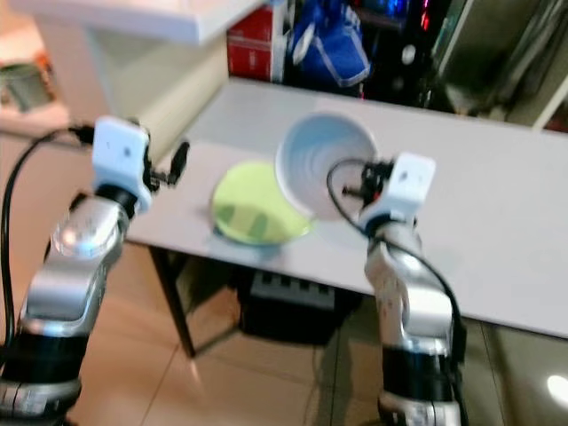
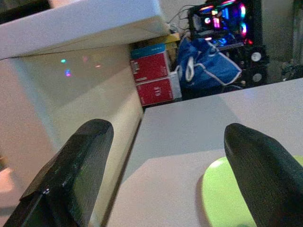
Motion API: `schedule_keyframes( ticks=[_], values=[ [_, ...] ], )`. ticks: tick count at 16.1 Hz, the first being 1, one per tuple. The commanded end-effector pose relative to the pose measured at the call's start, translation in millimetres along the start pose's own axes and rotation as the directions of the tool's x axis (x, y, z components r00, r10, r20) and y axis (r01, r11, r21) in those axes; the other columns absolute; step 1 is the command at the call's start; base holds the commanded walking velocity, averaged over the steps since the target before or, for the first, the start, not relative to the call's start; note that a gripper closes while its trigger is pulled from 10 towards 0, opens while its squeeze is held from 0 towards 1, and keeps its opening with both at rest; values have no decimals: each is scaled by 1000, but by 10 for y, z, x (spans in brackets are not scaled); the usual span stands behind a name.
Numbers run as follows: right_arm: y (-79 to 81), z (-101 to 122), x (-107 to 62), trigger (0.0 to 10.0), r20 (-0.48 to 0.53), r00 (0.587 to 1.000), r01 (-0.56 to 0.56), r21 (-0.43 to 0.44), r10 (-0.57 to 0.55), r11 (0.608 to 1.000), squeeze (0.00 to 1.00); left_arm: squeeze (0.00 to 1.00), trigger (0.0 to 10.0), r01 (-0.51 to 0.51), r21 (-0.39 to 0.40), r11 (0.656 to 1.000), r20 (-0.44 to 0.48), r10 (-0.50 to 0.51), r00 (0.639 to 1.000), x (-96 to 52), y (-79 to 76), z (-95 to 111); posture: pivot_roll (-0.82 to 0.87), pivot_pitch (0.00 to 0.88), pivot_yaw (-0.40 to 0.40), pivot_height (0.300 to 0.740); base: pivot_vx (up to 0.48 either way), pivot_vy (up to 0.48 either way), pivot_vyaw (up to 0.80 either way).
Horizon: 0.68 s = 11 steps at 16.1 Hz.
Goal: Setting the table
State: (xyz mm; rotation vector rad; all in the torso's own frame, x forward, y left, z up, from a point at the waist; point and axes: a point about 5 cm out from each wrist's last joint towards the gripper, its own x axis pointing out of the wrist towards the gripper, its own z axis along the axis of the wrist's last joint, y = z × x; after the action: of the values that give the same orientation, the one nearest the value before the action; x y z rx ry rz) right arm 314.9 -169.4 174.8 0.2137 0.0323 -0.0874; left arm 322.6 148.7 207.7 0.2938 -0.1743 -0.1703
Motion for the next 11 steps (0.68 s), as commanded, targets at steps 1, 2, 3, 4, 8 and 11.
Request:
schedule_keyframes(
  ticks=[1, 2, 3, 4, 8, 11],
  values=[
    [-104, 80, 11, 10000, 25, 999, 34, 3, -34, 999, 0, 0, 10000, 31, -5, 1000, 26, -31, 999, 4, -86, 63, 0, 0, -38, 740, 412, 0, 0],
    [-97, 82, 12, 10000, 24, 999, 25, 5, -25, 1000, 0, 0, 10000, 32, -5, 999, 26, -32, 999, 5, -90, 63, 0, 0, -39, 740, 405, 0, 0],
    [-87, 80, 9, 10000, 24, 1000, 18, 9, -19, 1000, 0, 0, 10000, 33, -7, 999, 26, -33, 999, 5, -93, 61, 0, 0, -39, 740, 405, 0, 0],
    [-75, 75, 4, 10000, 22, 1000, 18, 10, -18, 1000, 0, 0, 10000, 35, -9, 999, 25, -35, 999, 9, -98, 56, -6, 0, -32, 740, 405, 0, 0],
    [-127, 67, 11, 10000, 13, 999, 34, 9, -34, 999, 0, 0, 10000, 43, -8, 999, 22, -43, 999, 9, -126, 48, -5, 0, -35, 740, 391, 0, 0],
    [-150, 65, 20, 10000, 0, 999, 43, 28, -43, 999, 0, 0, 10000, 37, 1, 999, 0, -37, 999, 0, -133, 19, -4, 0, -37, 740, 244, 0, 0]
  ],
)
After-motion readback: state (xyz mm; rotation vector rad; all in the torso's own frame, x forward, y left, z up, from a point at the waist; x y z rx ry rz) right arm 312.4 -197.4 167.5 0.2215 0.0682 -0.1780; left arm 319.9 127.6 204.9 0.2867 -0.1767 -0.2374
